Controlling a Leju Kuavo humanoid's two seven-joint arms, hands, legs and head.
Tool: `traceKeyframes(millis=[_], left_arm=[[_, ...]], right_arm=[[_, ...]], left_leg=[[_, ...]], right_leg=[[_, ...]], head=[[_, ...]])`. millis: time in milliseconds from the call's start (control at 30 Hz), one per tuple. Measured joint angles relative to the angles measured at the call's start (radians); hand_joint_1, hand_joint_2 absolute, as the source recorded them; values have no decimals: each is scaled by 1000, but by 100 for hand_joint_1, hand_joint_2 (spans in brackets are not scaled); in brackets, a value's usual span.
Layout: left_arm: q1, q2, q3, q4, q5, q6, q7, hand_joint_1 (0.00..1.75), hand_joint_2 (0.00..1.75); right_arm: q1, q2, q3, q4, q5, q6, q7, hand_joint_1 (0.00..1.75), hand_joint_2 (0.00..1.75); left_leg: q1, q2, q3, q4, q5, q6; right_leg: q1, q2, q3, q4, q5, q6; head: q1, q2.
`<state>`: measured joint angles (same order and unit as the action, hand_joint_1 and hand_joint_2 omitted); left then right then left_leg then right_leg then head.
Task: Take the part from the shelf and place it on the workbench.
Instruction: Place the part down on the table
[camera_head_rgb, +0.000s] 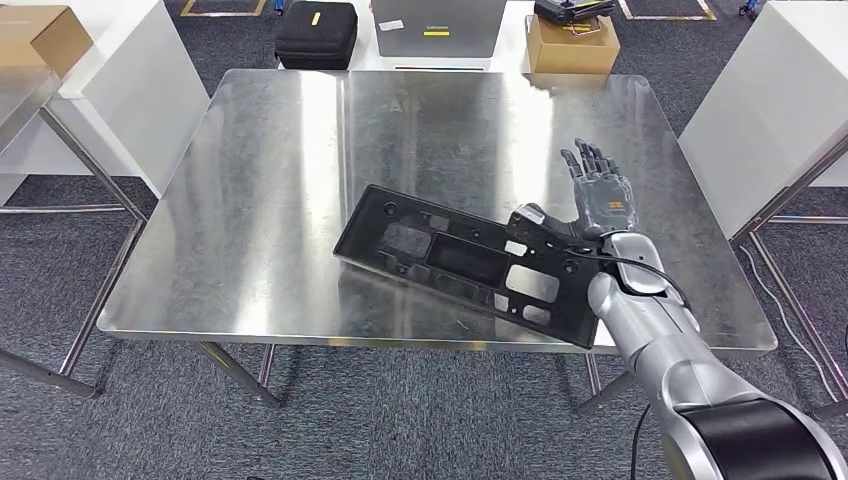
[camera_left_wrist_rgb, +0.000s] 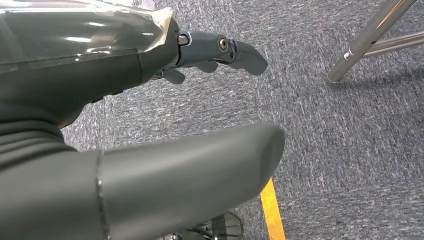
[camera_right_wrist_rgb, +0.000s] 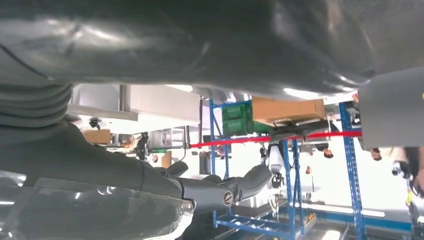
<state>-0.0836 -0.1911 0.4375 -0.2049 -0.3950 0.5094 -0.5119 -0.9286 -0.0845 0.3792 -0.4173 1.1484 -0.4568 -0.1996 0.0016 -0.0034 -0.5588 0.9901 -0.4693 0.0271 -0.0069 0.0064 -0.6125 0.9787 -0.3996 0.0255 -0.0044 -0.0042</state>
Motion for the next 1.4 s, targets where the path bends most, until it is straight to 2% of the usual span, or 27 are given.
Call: traceKeyframes(millis=[433, 667, 800, 900, 1033, 1100, 1133, 1233, 1267, 1333, 1400], left_arm=[[13, 0, 16, 0, 6, -2, 9, 0, 0], [18, -2, 37, 1, 36, 18, 31, 0, 0], [17, -11, 60, 1, 58, 38, 50, 0, 0], [18, -19, 80, 1, 73, 53, 60, 0, 0], [18, -26, 100, 1, 80, 61, 65, 0, 0], [18, -29, 109, 1, 83, 64, 66, 0, 0], [18, -31, 114, 1, 87, 65, 66, 0, 0], [19, -33, 129, 2, 95, 49, 75, 0, 0], [19, -34, 134, 2, 97, 39, 80, 0, 0], [21, -35, 141, 2, 96, 26, 90, 0, 0], [23, -35, 145, 2, 88, 22, 97, 0, 0]], right_arm=[[-54, -62, -29, -16, -26, -53, 7, 0, 0], [-57, -166, -54, -73, 32, -135, 97, 0, 0], [52, -229, -91, -168, 94, -198, 181, 0, 0], [229, -269, -159, -324, 130, -205, 217, 0, 0], [428, -289, -262, -504, 151, -206, 214, 0, 0], [542, -269, -334, -628, 164, -206, 149, 0, 0], [607, -236, -395, -709, 164, -206, 71, 0, 0], [767, -91, -630, -929, 122, -207, -279, 0, 0], [804, -45, -715, -982, 98, -207, -373, 0, 0], [859, 31, -869, -1066, 55, -207, -469, 0, 0], [893, 86, -974, -1106, 38, -206, -485, 0, 0]], left_leg=[[-1, -1, 1, 0, 0, 1], [-1, -4, 2, 0, -1, 2], [-1, -6, 5, 0, -3, 5], [-1, -11, 6, 0, -7, 8], [-1, -11, 7, 0, -8, 9], [0, -13, 9, 0, -10, 8], [0, -14, 9, 0, -12, 8], [1, -17, 11, -1, -15, 6], [0, -19, 12, -1, -15, 6], [0, -20, 14, -1, -16, 5], [0, -17, 16, -1, -18, 5]], right_leg=[[-2, -1, 0, 0, 0, 0], [-3, -5, 1, -1, 0, 0], [-1, -6, 3, -3, -2, 3], [0, -10, 9, -3, -5, 7], [0, -10, 9, -3, -6, 8], [1, -11, 11, -4, -9, 10], [1, -11, 12, -4, -11, 10], [1, -14, 14, -4, -15, 9], [2, -16, 14, -4, -16, 9], [2, -18, 16, -4, -18, 8], [3, -15, 18, -4, -19, 8]], head=[[0, 0], [0, 0], [0, 0], [1, 0], [1, 0], [3, 0], [4, 0], [2, 0], [1, 0], [1, 0], [2, 0]])
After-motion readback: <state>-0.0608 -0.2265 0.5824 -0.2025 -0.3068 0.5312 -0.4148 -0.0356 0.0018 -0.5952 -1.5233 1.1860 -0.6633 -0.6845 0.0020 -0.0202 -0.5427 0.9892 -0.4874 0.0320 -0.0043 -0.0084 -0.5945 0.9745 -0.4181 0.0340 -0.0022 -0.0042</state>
